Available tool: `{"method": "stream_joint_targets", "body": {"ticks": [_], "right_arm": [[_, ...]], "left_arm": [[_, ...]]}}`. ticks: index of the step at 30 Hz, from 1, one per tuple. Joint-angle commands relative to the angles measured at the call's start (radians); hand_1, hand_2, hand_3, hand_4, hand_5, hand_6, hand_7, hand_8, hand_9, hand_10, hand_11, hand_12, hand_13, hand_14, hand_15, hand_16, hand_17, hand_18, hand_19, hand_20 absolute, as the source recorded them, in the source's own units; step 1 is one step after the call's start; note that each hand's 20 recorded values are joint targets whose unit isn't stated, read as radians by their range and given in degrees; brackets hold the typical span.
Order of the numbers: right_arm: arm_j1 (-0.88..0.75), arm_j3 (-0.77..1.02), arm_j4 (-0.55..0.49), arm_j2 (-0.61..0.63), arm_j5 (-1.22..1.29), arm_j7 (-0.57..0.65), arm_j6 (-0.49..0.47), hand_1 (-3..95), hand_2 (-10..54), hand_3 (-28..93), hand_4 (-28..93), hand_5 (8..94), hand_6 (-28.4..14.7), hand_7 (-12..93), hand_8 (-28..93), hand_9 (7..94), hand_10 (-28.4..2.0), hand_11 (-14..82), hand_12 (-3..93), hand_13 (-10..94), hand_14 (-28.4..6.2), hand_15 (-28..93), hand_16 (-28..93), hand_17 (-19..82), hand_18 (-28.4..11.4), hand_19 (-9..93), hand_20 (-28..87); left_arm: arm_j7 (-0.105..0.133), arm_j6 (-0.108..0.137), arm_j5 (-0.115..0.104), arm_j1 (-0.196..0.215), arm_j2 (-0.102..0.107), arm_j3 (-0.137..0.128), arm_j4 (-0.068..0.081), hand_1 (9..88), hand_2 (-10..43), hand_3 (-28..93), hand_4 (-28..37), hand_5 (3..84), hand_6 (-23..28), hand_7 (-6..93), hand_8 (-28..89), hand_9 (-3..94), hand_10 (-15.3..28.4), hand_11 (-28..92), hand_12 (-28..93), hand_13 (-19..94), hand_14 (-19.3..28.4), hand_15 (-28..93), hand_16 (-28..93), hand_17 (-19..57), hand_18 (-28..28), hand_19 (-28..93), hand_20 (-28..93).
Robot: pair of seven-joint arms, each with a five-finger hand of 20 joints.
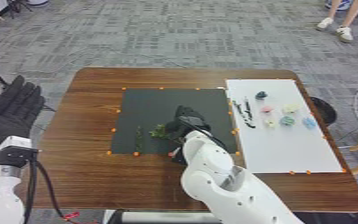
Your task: Arrange flowers
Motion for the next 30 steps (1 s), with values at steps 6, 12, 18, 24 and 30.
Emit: {"method": "stream_joint_targets", "body": {"ticks": [6, 12, 18, 24, 30], "right_arm": [[-0.032, 0.006, -0.102, 0.092, -0.022, -0.003, -0.013, 34.6, 4.5, 77, -18, 48.6, -11.9, 58, 9, 67.3, -23.5, 26.7, 20.2, 69, -15.4, 69, 30, 35, -28.4, 86, 23], [-0.037, 0.033, -0.132, 0.083, 0.077, 0.027, -0.157, 38.3, 10.6, 78, -16, 52.8, -9.7, 67, 16, 69.6, -24.0, 19.4, 15.7, 73, -13.9, 64, 27, 36, -28.4, 86, 22], [-0.051, 0.035, -0.124, 0.076, 0.092, 0.022, -0.188, 41.9, 13.7, 77, -19, 53.9, -10.1, 67, 18, 70.3, -23.6, 18.5, 15.8, 74, -13.2, 62, 28, 36, -28.4, 86, 22], [-0.062, 0.039, -0.135, 0.069, 0.133, -0.010, -0.190, 42.4, 14.2, 76, -19, 53.6, -9.9, 67, 19, 69.6, -23.3, 18.3, 15.9, 74, -12.8, 62, 28, 35, -28.4, 86, 22], [-0.060, 0.021, -0.148, 0.069, 0.161, -0.036, -0.189, 43.0, 14.2, 76, -20, 52.9, -9.6, 67, 18, 69.0, -23.0, 18.6, 15.9, 73, -12.8, 62, 28, 35, -28.4, 85, 22]], "left_arm": [[0.028, 0.010, -0.011, 0.050, -0.025, -0.034, -0.012, 23.9, 11.2, 76, -28.3, 40.6, 6.7, 8.0, -8, 32.5, 13.4, 16, 9, 24, 10.7, 17, -4, -2.6, 9.2, 18, 10], [0.023, 0.006, -0.007, 0.045, -0.022, -0.031, -0.010, 24.0, 11.2, 76, -28.3, 40.6, 6.8, 8.0, -8, 32.5, 13.4, 16, 9, 24, 10.6, 17, -4, -2.6, 9.3, 18, 10], [0.010, 0.000, -0.004, 0.033, -0.023, -0.023, -0.003, 24.0, 11.2, 76, -28.3, 40.6, 6.8, 8.1, -8, 32.6, 13.5, 16, 9, 24, 10.8, 17, -4, -2.6, 9.3, 18, 10], [0.009, 0.004, -0.006, 0.035, -0.019, -0.024, -0.003, 24.0, 11.3, 76, -28.3, 40.6, 6.7, 8.1, -8, 32.6, 13.4, 17, 9, 24, 10.8, 17, -4, -2.7, 9.3, 18, 10], [0.007, 0.002, -0.005, 0.028, -0.017, -0.019, -0.001, 24.0, 11.3, 76, -28.3, 40.6, 6.7, 8.1, -8, 32.7, 13.4, 17, 9, 24, 10.8, 17, -4, -2.7, 9.3, 18, 10]]}}
